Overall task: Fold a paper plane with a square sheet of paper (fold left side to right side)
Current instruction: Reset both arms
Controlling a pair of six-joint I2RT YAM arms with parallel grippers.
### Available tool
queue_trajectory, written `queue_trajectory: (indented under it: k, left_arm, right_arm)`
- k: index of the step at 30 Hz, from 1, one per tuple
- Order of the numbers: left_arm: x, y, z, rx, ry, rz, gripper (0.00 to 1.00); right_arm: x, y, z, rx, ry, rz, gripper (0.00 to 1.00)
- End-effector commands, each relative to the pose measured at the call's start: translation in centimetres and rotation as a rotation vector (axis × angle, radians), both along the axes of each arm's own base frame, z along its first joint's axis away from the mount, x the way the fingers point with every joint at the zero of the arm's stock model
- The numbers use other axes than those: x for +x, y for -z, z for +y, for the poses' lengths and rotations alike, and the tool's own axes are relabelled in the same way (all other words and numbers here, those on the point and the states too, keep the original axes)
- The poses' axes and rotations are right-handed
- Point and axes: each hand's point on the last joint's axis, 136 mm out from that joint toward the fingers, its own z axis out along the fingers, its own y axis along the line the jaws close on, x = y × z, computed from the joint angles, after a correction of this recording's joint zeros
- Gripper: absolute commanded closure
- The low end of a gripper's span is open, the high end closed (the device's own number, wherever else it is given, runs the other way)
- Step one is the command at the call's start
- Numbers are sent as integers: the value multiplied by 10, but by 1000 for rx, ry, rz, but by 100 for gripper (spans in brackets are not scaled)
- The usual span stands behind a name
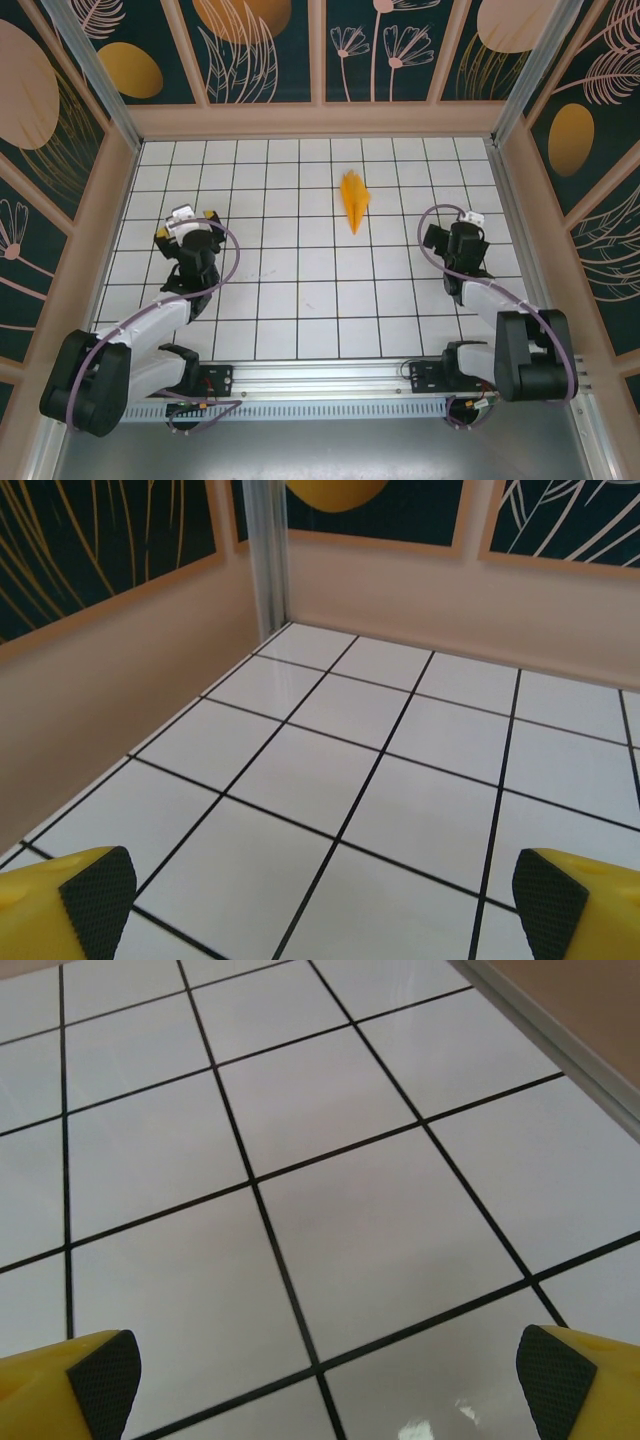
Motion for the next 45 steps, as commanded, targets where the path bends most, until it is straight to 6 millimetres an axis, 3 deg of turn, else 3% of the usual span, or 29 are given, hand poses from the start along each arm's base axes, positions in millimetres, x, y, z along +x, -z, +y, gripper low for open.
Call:
queue_trajectory:
  k: [1,5,10,16,21,28,31,45]
  left_arm:
    - [5,1,2,40,51,-17,2]
    - [-1,21,8,11,64,-28,2]
    - [-4,14,6,5,101,-124,1]
    - [7,7,2,52,159,-161,2]
    - [8,2,6,77,176,-192,2]
    - [17,21,24,35,128,-199,1]
    - [27,27,21,31,152,-152,2]
    - [28,28,29,8,132,-154,1]
  right_arm:
    - [20,-32,4,-19,-58,-210,1]
    - [27,-38,12,-41,-117,-273,1]
    - [36,-47,18,-53,-177,-338,1]
    - [38,-33,18,-32,-229,-357,1]
    - [32,-33,16,-20,-232,-385,1]
    - [33,-33,16,-20,-231,-384,1]
    - [33,-33,16,-20,-231,-382,1]
    - [34,-32,19,-47,-221,-374,1]
